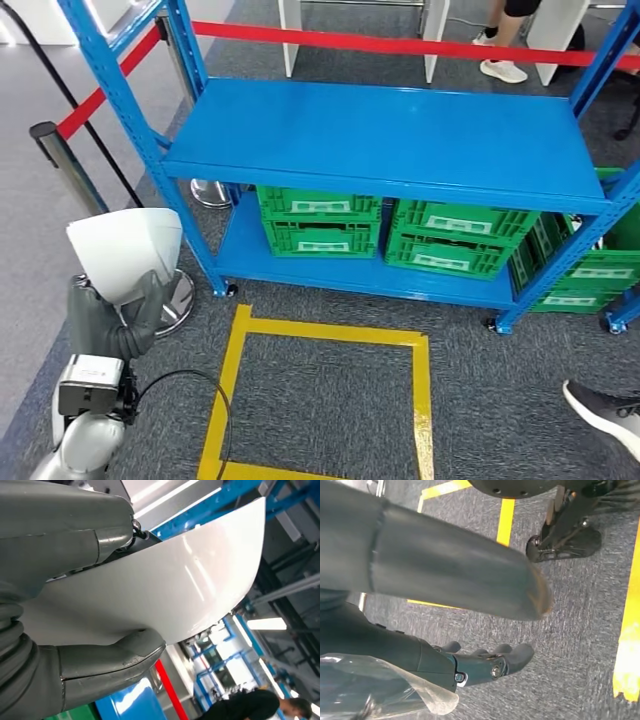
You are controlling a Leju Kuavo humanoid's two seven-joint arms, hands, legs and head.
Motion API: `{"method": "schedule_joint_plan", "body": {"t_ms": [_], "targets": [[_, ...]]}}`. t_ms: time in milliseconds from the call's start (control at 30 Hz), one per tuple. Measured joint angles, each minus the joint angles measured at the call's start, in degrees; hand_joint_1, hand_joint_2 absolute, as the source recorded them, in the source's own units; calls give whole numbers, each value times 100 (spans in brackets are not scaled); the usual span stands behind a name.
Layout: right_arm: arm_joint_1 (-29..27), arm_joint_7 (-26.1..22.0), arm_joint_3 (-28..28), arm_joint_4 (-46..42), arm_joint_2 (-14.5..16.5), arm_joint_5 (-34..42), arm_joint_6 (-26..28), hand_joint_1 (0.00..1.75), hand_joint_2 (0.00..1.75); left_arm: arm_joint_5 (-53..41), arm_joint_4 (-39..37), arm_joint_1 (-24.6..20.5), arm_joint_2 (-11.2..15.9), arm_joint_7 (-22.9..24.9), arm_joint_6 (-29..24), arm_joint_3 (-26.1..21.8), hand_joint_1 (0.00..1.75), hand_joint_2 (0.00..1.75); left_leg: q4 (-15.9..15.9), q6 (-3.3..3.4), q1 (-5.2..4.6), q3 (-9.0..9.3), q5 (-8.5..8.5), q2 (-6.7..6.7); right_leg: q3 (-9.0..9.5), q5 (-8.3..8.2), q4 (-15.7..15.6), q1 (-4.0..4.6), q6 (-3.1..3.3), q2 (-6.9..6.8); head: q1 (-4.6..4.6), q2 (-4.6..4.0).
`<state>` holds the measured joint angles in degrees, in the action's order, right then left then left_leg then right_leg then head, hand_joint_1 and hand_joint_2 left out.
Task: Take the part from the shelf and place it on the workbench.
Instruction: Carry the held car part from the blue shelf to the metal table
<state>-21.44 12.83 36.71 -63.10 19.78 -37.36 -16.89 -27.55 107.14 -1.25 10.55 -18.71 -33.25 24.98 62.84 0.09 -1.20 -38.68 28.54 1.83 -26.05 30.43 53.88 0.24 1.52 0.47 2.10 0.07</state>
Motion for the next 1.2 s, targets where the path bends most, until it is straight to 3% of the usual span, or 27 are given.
{"method": "schedule_joint_plan", "body": {"t_ms": [67,100,133,167,233,300,333,367,400,467,500,567,600,633,700,733,767,833,900,933,967,1033,1067,1100,1133,1167,1200], "targets": [[-9,0,2,1,0,1,-1,0,0,3,-1,0,-5,1,1,-1,175,175,807,-65,62,-170,461,-94,-139,-61,49,7,9,-174,8,0],[-9,0,2,2,0,1,-1,0,0,4,-2,2,-5,1,1,-1,175,175,1077,-91,90,-186,506,-105,-214,-86,84,6,3,-264,7,0],[-6,0,2,1,0,0,0,0,0,5,-2,3,-6,1,1,-2,175,175,1157,-112,115,-118,426,-119,-293,-109,123,4,-5,-351,8,0],[-1,0,1,1,0,1,0,0,0,5,-2,3,-6,1,1,-2,175,175,1022,-125,133,50,269,-151,-370,-130,163,3,-15,-435,8,0],[6,0,1,0,1,1,0,0,0,4,-1,-1,-6,1,1,-3,175,175,268,-115,135,629,46,-366,-488,-164,241,10,-43,-581,8,0],[9,0,0,1,4,1,0,0,0,3,1,-11,-7,1,1,-4,175,175,-455,-51,86,1086,83,-550,-555,-216,296,14,-101,-707,5,0],[13,0,-1,2,7,1,-1,0,0,2,1,-12,-5,1,1,-5,175,175,-614,-13,56,1153,113,-549,-581,-251,307,9,-138,-769,2,0],[20,0,-2,2,8,1,-1,0,0,1,1,-8,-2,1,1,-6,175,175,-691,37,36,1147,101,-500,-604,-286,308,-4,-178,-821,3,0],[30,0,-3,2,8,1,-2,0,0,1,2,-6,0,0,0,-7,175,175,-738,76,37,1120,59,-441,-636,-272,320,-24,-215,-764,4,0],[33,-1,-6,1,9,2,0,0,0,1,4,-11,-2,0,1,-9,175,175,-817,165,58,1051,-42,-325,-752,-10,530,-57,-265,-431,-11,1],[28,-1,-7,1,9,2,1,0,0,1,5,-16,-5,0,1,-9,175,175,-829,193,66,996,-84,-267,-852,237,805,-70,-283,-225,-25,1],[11,-1,-5,2,9,1,1,0,0,1,5,-14,-9,1,2,-8,175,175,-772,227,55,833,-178,-155,-1057,674,1545,-74,-302,-66,-46,2],[10,0,-5,2,9,0,1,0,0,2,5,-11,-9,1,3,-8,175,175,-735,227,49,746,-221,-94,-1102,749,1816,-74,-309,-52,-49,1],[13,0,-5,2,9,0,1,0,0,2,5,-9,-9,1,3,-8,175,175,-692,221,47,657,-262,-31,-1064,698,1905,-77,-313,-46,-50,1],[17,0,-6,2,9,1,0,0,0,3,5,-9,-9,1,3,-8,175,175,-595,187,56,479,-337,107,-720,383,1499,-94,-311,20,-53,0],[19,-1,-7,2,9,1,0,0,0,3,7,-11,-9,1,3,-8,175,175,-540,160,55,384,-374,181,-446,287,1109,-108,-303,152,-55,0],[18,-2,-7,2,9,1,0,0,0,2,9,-16,-9,1,3,-8,175,175,-487,130,55,302,-412,253,-214,256,750,-123,-292,282,-49,0],[19,-3,-9,2,9,1,1,0,0,1,13,-22,-8,-1,1,-9,175,175,-431,64,50,192,-501,387,-14,322,358,-131,-263,425,-41,0],[22,-3,-5,1,10,0,1,0,0,-1,14,-10,-7,-1,0,-9,175,175,-435,3,59,143,-580,489,-77,290,322,-130,-207,281,-41,0],[26,-4,-2,-1,12,0,2,0,0,-1,14,-4,-6,-1,0,-9,175,175,-393,-24,56,108,-518,429,-104,251,314,-133,-168,194,-27,0],[23,-4,1,-2,14,0,2,0,0,1,14,0,-4,-1,1,-9,175,175,-269,-52,57,59,-364,318,-139,206,304,-140,-127,98,-10,0],[4,-4,2,-2,15,1,0,0,0,2,13,-3,-4,0,1,-9,175,175,280,-108,71,-81,183,24,-228,123,300,-137,-81,-89,28,0],[-8,-4,3,-1,15,0,0,0,0,3,13,-2,-5,1,1,-9,175,175,642,-139,96,-147,416,-45,-274,87,302,-133,-74,-187,34,0],[-16,-4,7,-1,15,0,0,0,0,3,12,0,-7,1,1,-9,175,175,955,-167,125,-186,526,-83,-323,53,304,-131,-77,-286,34,0],[-19,-4,11,-1,15,0,2,0,0,3,11,2,-7,1,1,-8,175,175,1138,-194,157,-165,490,-103,-363,18,308,-131,-87,-383,35,0],[-16,-4,15,-1,15,0,2,0,0,3,11,3,-7,1,1,-8,175,175,1136,-217,188,-63,346,-126,-398,-12,313,-132,-102,-477,35,0],[-12,-4,17,-1,15,1,2,0,0,3,11,4,-7,1,1,-8,175,175,922,-235,213,133,161,-175,-423,-39,317,-134,-122,-561,35,0]]}}
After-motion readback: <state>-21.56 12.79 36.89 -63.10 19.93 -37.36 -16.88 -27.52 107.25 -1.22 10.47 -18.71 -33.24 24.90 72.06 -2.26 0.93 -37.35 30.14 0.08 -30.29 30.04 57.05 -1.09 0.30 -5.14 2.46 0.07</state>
